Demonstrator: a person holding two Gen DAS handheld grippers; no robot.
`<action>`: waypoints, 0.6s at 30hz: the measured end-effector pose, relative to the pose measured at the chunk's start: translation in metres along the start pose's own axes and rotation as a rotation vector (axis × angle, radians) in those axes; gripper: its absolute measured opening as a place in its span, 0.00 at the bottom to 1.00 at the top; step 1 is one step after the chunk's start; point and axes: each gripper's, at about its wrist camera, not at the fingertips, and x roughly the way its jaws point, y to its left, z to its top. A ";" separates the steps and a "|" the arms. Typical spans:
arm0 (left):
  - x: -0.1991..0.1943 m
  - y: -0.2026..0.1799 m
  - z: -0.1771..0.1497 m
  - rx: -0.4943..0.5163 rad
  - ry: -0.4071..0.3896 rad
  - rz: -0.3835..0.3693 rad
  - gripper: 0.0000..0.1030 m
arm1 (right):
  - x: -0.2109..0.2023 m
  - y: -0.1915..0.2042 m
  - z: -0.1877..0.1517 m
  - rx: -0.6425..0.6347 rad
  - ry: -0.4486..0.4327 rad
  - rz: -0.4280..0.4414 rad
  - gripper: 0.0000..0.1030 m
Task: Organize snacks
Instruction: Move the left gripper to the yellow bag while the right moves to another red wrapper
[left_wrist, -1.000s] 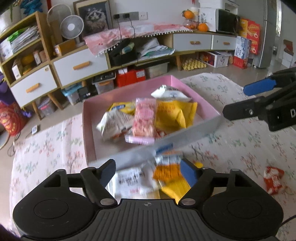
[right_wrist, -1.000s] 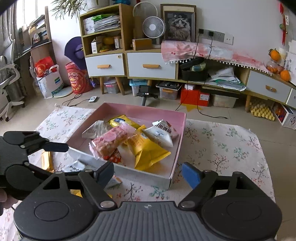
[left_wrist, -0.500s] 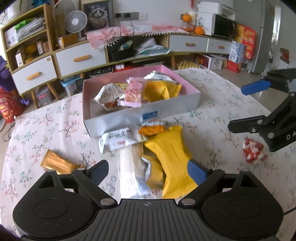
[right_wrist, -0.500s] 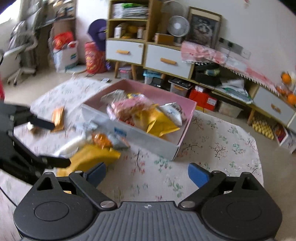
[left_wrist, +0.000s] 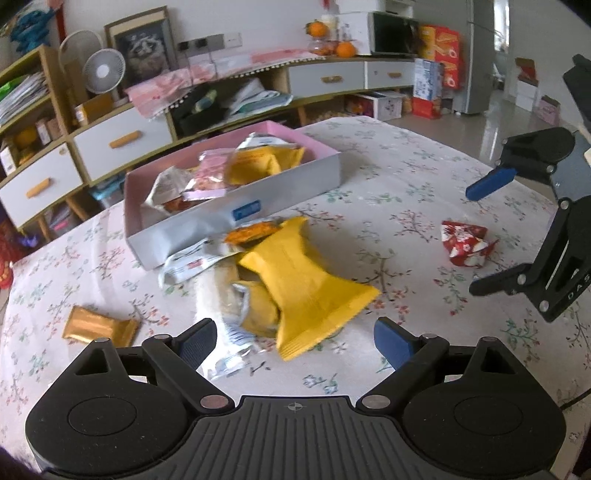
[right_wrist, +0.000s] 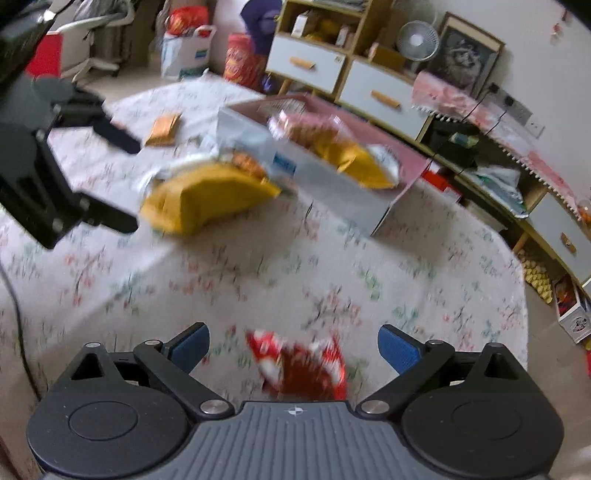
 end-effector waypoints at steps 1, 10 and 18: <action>0.001 -0.003 0.001 0.007 -0.002 -0.002 0.91 | 0.000 0.000 -0.003 0.002 0.008 0.009 0.75; 0.021 -0.021 0.012 0.036 0.002 0.002 0.91 | 0.002 -0.005 -0.014 0.045 0.031 0.024 0.75; 0.036 -0.025 0.023 0.015 0.020 0.006 0.88 | 0.010 -0.007 -0.018 0.062 0.044 0.046 0.72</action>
